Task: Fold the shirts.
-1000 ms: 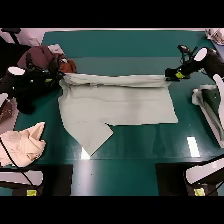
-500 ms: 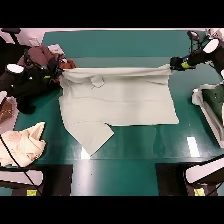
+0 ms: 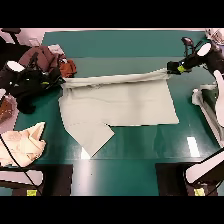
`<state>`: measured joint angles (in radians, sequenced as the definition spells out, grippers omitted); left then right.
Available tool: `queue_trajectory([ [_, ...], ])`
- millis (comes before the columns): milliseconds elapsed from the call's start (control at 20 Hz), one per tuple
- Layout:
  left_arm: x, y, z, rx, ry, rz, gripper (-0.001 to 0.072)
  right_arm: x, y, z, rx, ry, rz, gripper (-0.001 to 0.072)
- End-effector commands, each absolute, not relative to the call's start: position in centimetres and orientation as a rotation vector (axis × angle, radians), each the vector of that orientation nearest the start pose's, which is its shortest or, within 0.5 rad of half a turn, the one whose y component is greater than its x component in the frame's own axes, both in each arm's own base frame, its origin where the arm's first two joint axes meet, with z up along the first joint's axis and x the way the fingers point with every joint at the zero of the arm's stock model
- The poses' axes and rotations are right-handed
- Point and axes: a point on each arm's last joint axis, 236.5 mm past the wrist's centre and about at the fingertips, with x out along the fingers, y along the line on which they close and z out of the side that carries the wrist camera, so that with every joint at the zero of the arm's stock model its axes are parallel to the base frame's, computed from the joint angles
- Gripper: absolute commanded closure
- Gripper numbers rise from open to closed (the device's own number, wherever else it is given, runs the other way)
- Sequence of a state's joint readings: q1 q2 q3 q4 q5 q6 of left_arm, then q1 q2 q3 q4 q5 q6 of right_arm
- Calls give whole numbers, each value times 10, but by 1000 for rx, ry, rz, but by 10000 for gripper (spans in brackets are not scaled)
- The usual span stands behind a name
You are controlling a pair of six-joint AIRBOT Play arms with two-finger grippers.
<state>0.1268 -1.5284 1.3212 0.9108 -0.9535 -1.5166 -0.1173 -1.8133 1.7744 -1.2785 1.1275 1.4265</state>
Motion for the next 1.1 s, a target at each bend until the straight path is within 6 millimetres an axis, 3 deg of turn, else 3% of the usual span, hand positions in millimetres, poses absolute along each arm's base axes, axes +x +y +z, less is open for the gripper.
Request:
queue_trajectory([
  [0, 484, -47, 9, -604, 1090, -149, 678, 541, 6, -17, 190, 1172, 163, 687],
  [300, 475, -43, -14, -607, 1167, -107, 658, 537, -3, -19, 202, 1186, 151, 667],
  [350, 474, -42, -18, -610, 1174, -105, 383, 535, -5, -19, 210, 1195, 149, 550],
  [400, 475, -42, -17, -608, 1169, -103, 174, 531, -7, -20, 213, 1212, 149, 411],
  [450, 478, -38, -15, -605, 1154, -99, 136, 526, -8, -21, 217, 1234, 151, 292],
  [650, 487, -21, 11, -604, 1120, -99, 136, 512, -33, -14, 250, 1265, 120, 144],
  [750, 486, -17, 18, -566, 1127, -110, 136, 508, -52, -3, 272, 1246, 87, 123],
  [950, 458, -12, 2, -476, 1255, -110, 136, 503, -73, 18, 364, 1205, 56, 106],
  [1050, 441, -16, -2, -437, 1323, -155, 136, 495, -75, 15, 400, 1234, 65, 100],
])
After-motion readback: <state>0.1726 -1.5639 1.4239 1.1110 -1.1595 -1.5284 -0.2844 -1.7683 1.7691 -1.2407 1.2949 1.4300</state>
